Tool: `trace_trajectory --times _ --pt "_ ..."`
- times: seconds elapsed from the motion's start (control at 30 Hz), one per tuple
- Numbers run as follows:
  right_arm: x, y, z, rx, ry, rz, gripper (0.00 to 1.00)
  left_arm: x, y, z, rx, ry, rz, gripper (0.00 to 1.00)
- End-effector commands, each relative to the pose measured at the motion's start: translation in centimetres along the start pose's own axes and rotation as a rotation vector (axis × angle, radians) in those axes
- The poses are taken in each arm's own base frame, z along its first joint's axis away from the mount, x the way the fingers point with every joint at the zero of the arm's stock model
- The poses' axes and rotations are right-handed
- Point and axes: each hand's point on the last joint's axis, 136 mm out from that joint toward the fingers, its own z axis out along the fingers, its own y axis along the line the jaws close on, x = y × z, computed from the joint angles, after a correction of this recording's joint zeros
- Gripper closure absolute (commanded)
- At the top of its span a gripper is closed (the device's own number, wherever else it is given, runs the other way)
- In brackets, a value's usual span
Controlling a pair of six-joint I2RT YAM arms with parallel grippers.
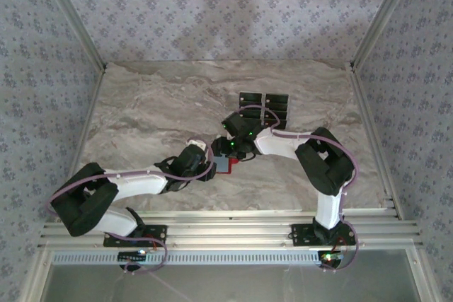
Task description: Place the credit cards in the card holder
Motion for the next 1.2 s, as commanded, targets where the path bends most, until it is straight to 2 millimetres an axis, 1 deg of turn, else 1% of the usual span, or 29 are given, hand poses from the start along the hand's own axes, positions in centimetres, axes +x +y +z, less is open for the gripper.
trace_trajectory --times 0.0,0.17,0.4,0.67,0.77,1.17 --pt "0.8 -0.5 0.3 0.007 0.025 0.016 0.40 -0.8 -0.4 -0.2 0.006 -0.034 -0.007 0.32" --pt "0.8 -0.1 0.5 -0.015 0.030 0.029 0.40 -0.7 -0.4 -0.1 0.007 -0.032 -0.008 0.32" --pt "0.6 1.4 0.8 -0.097 0.035 0.052 0.40 -0.9 -0.5 -0.2 0.012 -0.037 -0.008 0.32" --pt "0.6 1.7 1.3 -0.122 0.048 0.073 0.40 -1.0 -0.6 -0.2 0.016 -0.040 -0.007 0.32" --pt "0.7 1.7 1.5 -0.126 0.053 0.079 0.40 -1.0 -0.5 -0.2 0.014 -0.041 -0.006 0.31" --pt "0.5 2.6 1.9 -0.143 0.063 0.072 0.40 -0.8 -0.1 0.0 -0.007 -0.040 -0.013 0.27"
